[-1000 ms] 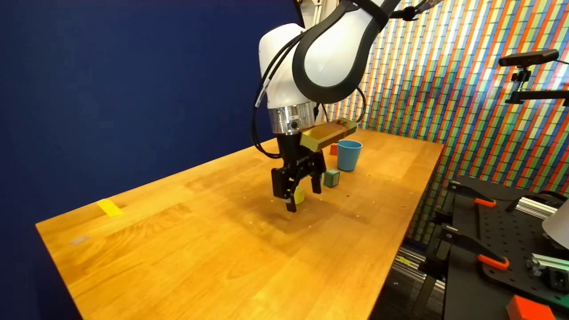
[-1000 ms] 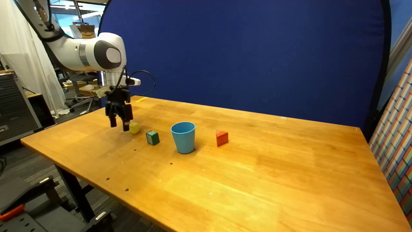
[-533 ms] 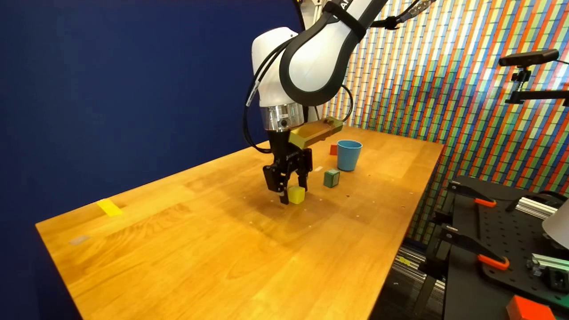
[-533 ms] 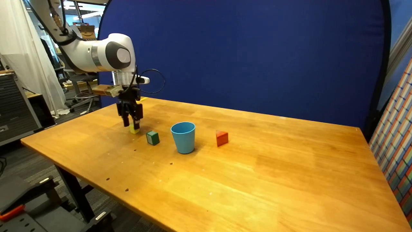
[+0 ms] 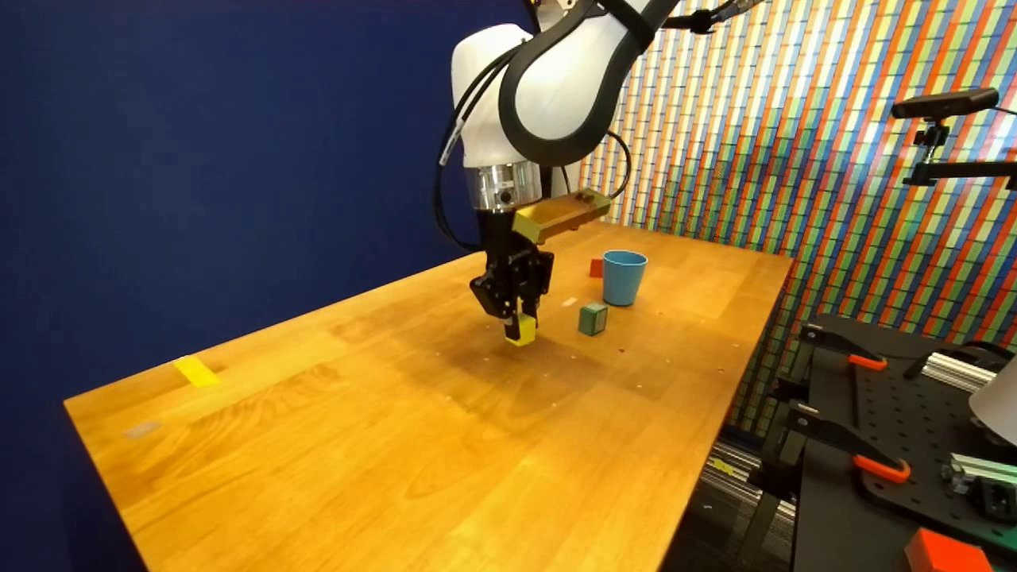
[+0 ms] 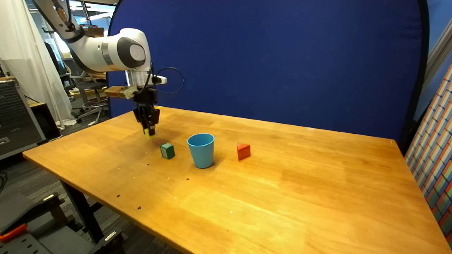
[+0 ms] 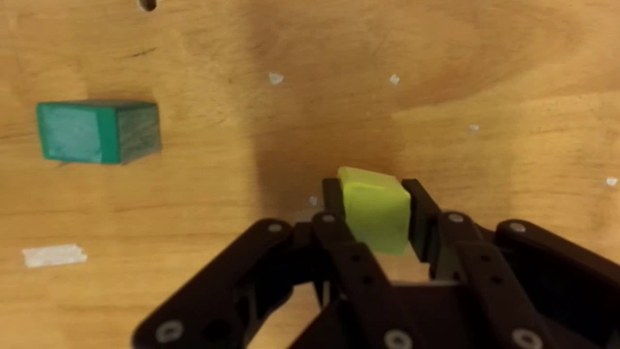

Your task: Put the yellow cube in the cup

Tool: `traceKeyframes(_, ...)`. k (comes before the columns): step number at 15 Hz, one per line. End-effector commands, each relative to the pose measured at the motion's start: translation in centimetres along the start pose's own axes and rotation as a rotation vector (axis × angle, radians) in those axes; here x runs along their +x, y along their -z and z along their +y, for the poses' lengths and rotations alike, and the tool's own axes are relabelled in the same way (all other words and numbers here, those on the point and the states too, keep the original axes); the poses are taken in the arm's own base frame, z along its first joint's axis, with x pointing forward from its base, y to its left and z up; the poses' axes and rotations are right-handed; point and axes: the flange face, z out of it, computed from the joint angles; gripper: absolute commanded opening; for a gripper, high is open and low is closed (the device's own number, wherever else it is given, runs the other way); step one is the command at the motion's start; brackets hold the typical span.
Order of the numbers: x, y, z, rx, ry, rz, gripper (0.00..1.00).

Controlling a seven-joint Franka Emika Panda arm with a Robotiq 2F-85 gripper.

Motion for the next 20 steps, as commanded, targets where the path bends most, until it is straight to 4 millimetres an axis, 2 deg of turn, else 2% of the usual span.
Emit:
traceKeyframes(1, 1.6, 6.9, 3.5, -0.067, -0.067, 0.104, 0.13)
traceKeyframes(4, 3.5, 10.7, 8.1, -0.127, -0.164, 0.196, 0.13)
traceKeyframes(8, 4.4, 12.9, 14.2, -0.210, -0.319, 0.249, 0.13)
traceKeyframes(12, 3.0, 13.8, 19.2, -0.282, -0.482, 0.244, 0.14)
traceKeyframes(15, 1.1, 14.2, 22.2, -0.314, -0.596, 0.210, 0.14)
traceKeyframes(18, -1.1, 13.0, 23.9, -0.324, -0.665, 0.137, 0.14)
traceKeyframes(20, -2.3, 11.5, 24.4, -0.315, -0.681, 0.084, 0.14)
